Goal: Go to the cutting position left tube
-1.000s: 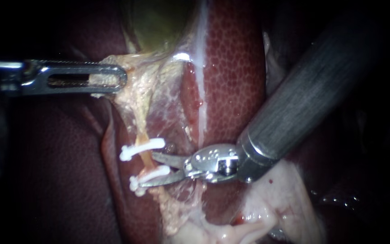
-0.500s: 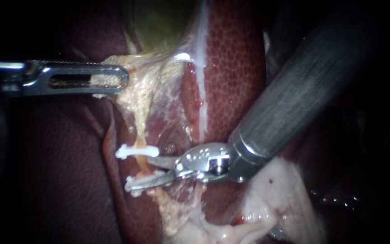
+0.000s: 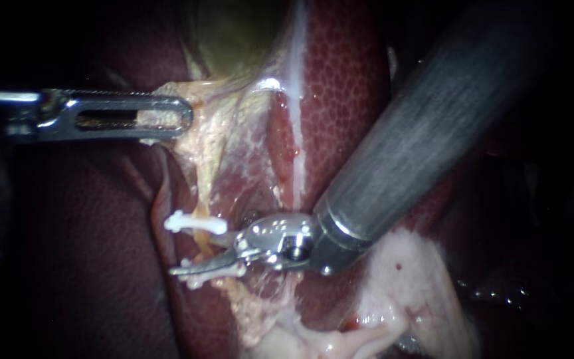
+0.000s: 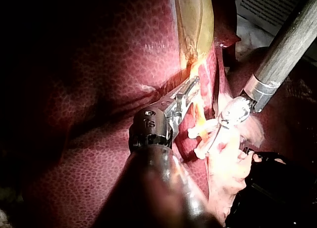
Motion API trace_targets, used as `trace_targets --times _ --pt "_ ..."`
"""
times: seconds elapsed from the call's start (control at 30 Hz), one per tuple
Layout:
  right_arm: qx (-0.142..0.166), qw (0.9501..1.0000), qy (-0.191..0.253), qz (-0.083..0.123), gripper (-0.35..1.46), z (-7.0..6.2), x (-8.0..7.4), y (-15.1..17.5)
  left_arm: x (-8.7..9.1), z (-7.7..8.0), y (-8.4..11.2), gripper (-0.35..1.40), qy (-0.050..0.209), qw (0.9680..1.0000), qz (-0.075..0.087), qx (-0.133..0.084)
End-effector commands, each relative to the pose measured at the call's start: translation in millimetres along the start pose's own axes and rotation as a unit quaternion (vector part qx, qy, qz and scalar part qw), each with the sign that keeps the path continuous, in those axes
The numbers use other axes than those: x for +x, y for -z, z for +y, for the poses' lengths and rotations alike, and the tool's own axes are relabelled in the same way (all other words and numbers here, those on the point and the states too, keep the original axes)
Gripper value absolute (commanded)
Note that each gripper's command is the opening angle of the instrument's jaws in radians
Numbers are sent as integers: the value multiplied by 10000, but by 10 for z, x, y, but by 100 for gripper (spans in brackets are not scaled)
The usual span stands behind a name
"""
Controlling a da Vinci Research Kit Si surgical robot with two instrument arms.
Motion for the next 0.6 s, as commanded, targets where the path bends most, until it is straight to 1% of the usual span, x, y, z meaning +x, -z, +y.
trace_targets --times 0.03,0.3,0.6 --pt "-11 10000 -11 1 133 0 0 -3 0 0 0 -35 0 10000 -1 -3" --pt "-55 10000 -71 9 133 6 4 -21 0 -1 -1 -35 1 10000 -2 -5" --pt "-68 9999 -101 27 133 10 3 -26 0 -1 -2 -35 1 10000 2 5"
